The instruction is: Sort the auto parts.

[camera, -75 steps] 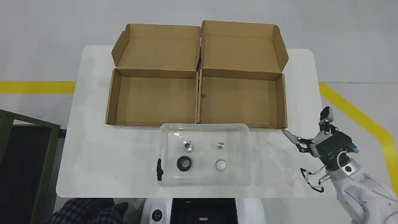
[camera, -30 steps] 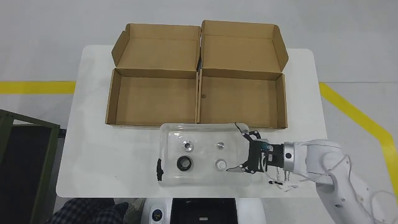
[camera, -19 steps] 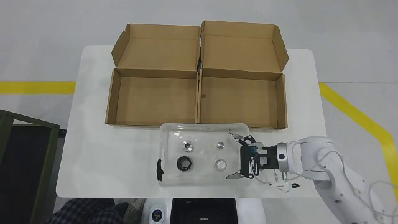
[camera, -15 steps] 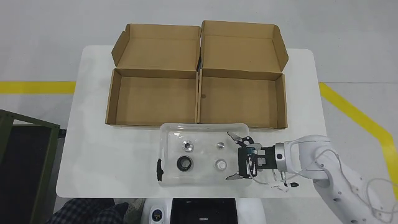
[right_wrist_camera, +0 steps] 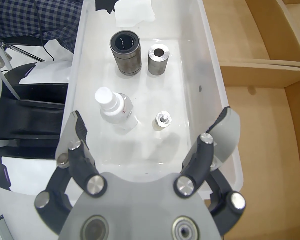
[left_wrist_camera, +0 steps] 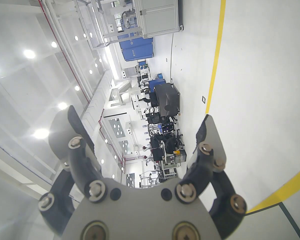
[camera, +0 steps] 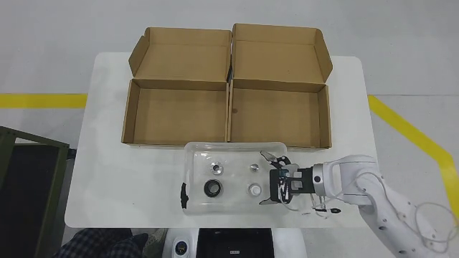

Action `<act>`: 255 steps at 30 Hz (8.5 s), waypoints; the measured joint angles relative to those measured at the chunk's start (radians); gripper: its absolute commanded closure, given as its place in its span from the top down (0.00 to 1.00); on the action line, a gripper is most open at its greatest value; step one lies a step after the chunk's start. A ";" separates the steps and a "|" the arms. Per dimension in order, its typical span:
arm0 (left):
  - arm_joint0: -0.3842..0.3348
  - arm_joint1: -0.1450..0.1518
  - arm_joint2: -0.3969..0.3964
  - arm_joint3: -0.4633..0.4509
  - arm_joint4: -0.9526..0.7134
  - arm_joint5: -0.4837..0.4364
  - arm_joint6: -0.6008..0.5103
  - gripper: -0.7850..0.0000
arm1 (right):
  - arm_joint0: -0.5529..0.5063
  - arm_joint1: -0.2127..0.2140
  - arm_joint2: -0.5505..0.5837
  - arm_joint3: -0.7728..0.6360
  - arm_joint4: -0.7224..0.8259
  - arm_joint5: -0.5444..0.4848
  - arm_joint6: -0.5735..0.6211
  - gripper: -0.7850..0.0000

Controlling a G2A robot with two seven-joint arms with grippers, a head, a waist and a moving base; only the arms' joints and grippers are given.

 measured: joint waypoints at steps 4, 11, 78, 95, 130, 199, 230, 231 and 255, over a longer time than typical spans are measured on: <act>0.000 0.000 0.000 0.000 0.000 0.000 0.000 1.00 | 0.003 -0.003 -0.019 -0.001 -0.019 0.009 0.006 0.87; 0.000 0.000 0.000 0.000 0.000 0.000 0.000 1.00 | 0.013 -0.006 -0.039 0.012 -0.038 0.019 0.008 0.73; 0.000 0.000 0.000 0.000 0.000 0.000 0.000 1.00 | 0.007 -0.019 0.151 -0.021 0.243 0.203 -0.471 0.00; 0.000 0.000 0.000 0.000 0.000 0.000 0.000 1.00 | 0.013 -0.046 0.166 0.015 0.333 0.272 -0.566 0.00; 0.000 0.000 0.000 0.000 0.000 0.000 0.000 1.00 | 0.210 -0.117 -0.051 0.198 0.113 0.424 -0.273 0.00; 0.000 0.000 0.000 0.000 0.000 0.000 0.000 1.00 | 0.418 -0.227 -0.121 0.297 0.008 0.427 -0.070 1.00; 0.000 0.000 0.000 0.000 0.000 0.000 0.000 1.00 | -0.076 -0.149 -0.002 -0.139 -0.229 0.237 0.010 1.00; 0.000 0.000 0.000 0.000 0.000 0.000 0.000 1.00 | -0.083 -0.148 -0.004 -0.142 -0.240 0.232 0.013 1.00; 0.000 0.000 0.000 0.000 0.000 0.000 0.000 1.00 | -0.137 -0.135 -0.017 -0.103 -0.382 0.248 0.070 0.79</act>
